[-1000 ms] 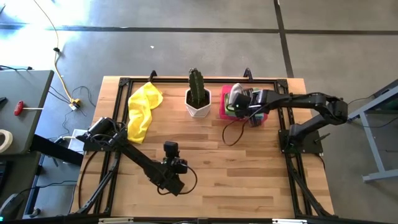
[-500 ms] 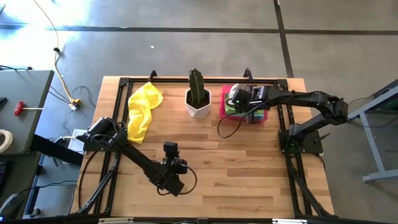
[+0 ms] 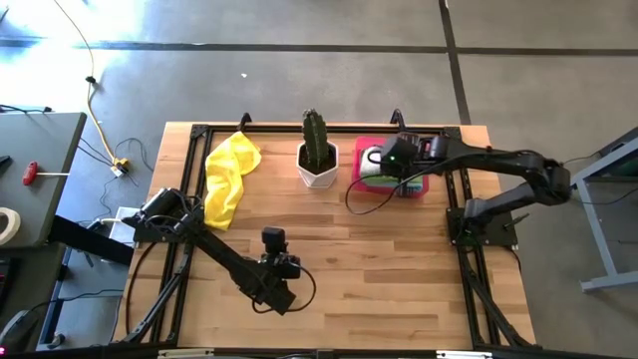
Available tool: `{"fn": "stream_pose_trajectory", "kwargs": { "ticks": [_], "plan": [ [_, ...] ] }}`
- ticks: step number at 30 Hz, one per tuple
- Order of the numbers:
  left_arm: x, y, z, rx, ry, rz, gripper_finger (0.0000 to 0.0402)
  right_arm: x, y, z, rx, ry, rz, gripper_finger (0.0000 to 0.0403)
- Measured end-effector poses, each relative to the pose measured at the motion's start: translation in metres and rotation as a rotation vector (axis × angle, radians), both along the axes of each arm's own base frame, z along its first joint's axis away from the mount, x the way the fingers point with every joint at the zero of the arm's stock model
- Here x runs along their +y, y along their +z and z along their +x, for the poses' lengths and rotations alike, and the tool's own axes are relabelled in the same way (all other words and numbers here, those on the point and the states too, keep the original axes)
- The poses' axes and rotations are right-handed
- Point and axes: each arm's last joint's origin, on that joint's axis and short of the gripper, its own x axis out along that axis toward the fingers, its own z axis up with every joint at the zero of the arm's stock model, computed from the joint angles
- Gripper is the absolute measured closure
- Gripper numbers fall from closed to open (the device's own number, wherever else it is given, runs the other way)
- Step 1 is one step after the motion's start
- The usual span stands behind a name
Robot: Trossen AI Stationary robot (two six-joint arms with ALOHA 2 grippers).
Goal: Fold microfiber towels
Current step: Put the gray towel into the pink laundry bin
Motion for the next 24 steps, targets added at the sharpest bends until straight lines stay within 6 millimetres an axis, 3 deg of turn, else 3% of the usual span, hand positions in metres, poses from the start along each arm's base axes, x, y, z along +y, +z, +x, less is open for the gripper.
{"fn": "stream_pose_trajectory", "kwargs": {
  "ticks": [3, 9, 14, 19, 24],
  "plan": [
    [0.000, 0.000, 0.000, -0.008, 0.009, -0.003, 0.0275, 0.003, -0.006, -0.007, 0.037, 0.010, 0.054, 0.0403],
    [0.000, 0.000, 0.000, -0.012, 0.013, -0.005, 0.0275, 0.008, -0.039, -0.019, 0.155, 0.011, 0.102, 0.0397],
    [0.000, 0.000, 0.000, -0.012, 0.013, -0.004, 0.0275, 0.009, -0.055, -0.026, 0.195, -0.043, 0.094, 0.0352],
    [0.000, 0.000, 0.000, -0.011, 0.013, -0.003, 0.0275, 0.008, -0.050, -0.023, 0.187, -0.057, 0.054, 0.0294],
    [0.001, 0.000, -0.001, 0.024, -0.013, 0.013, 0.0275, 0.012, -0.018, -0.016, 0.124, -0.129, 0.009, 0.0278]
  ]
}}
